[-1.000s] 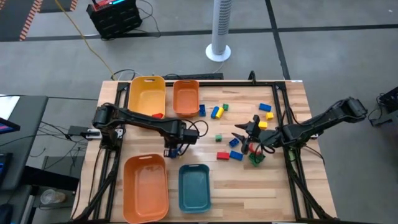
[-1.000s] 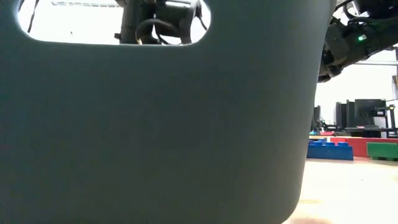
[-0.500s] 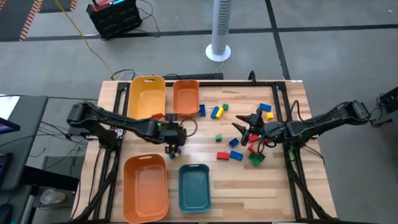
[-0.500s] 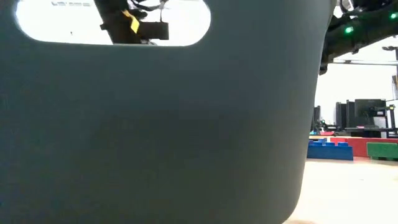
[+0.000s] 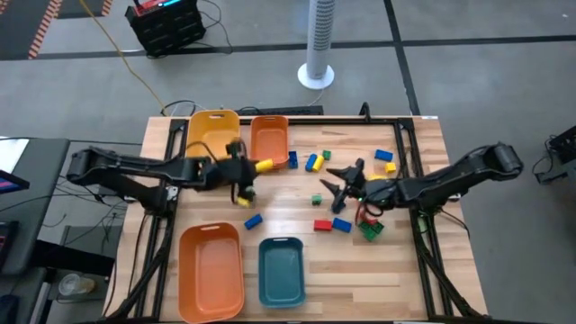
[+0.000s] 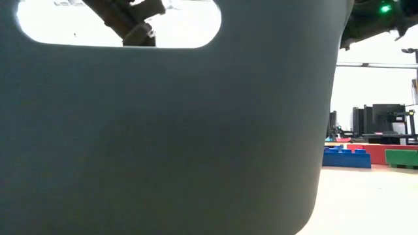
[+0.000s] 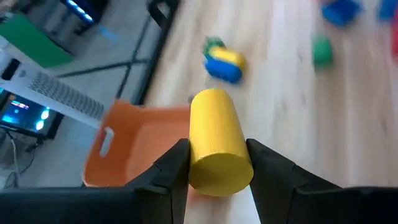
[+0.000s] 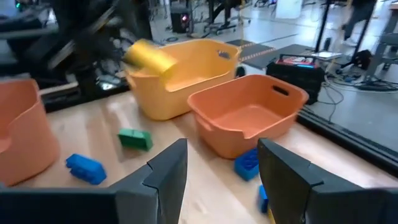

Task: Sort blocks
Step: Put the yellow wooden block into the small orange bin

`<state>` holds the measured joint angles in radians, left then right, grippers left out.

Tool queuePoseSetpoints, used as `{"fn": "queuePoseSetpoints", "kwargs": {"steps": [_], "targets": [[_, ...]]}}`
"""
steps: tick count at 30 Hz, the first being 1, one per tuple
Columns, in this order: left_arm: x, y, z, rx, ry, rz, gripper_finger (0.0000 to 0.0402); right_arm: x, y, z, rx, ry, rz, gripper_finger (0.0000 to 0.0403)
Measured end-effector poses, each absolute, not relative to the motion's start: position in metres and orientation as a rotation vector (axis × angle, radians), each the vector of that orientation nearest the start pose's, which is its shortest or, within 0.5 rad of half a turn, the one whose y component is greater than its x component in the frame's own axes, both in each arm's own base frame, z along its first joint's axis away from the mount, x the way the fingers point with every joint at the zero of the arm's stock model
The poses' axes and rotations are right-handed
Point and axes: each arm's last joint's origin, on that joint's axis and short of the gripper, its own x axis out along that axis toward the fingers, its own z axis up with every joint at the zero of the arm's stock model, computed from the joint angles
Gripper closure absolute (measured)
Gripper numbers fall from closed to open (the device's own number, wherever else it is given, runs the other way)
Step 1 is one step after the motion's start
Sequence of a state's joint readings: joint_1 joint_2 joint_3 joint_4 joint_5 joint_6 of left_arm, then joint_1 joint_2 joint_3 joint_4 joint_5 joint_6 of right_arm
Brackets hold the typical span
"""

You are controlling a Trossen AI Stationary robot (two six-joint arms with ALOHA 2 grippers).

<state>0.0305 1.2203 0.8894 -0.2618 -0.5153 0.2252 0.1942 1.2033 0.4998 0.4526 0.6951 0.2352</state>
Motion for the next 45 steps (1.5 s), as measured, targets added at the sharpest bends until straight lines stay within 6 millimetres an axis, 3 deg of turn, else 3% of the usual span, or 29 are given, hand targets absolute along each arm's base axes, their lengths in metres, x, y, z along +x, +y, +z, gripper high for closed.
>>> {"fn": "queuePoseSetpoints", "kwargs": {"steps": [6, 10, 18, 22, 26, 36, 45], "targets": [[0.272, 0.081, 0.271, 0.220, 0.617, 0.439, 0.0276, 0.274, 0.043, 0.208, 0.085, 0.229, -0.509, 0.0196], [0.277, 0.112, 0.255, 0.158, 0.679, 0.477, 0.0276, 0.284, 0.044, 0.214, 0.052, 0.245, -0.553, 0.0196], [0.288, 0.145, 0.229, 0.118, 0.759, 0.504, 0.0276, 0.254, 0.041, 0.260, -0.115, 0.212, -0.628, 0.0196], [0.292, 0.156, 0.226, 0.125, 0.748, 0.525, 0.0266, 0.238, 0.040, 0.282, -0.198, 0.172, -0.650, 0.0196], [0.294, 0.159, 0.232, 0.096, 0.671, 0.505, 0.0257, 0.229, 0.021, 0.294, -0.112, 0.109, -0.724, 0.0196], [0.292, 0.173, 0.261, 0.000, 0.675, 0.467, 0.0265, 0.232, -0.032, 0.295, 0.149, 0.030, -0.711, 0.0196], [0.290, 0.174, 0.262, -0.060, 0.693, 0.430, 0.0266, 0.231, -0.047, 0.295, 0.208, 0.014, -0.688, 0.0196]]}}
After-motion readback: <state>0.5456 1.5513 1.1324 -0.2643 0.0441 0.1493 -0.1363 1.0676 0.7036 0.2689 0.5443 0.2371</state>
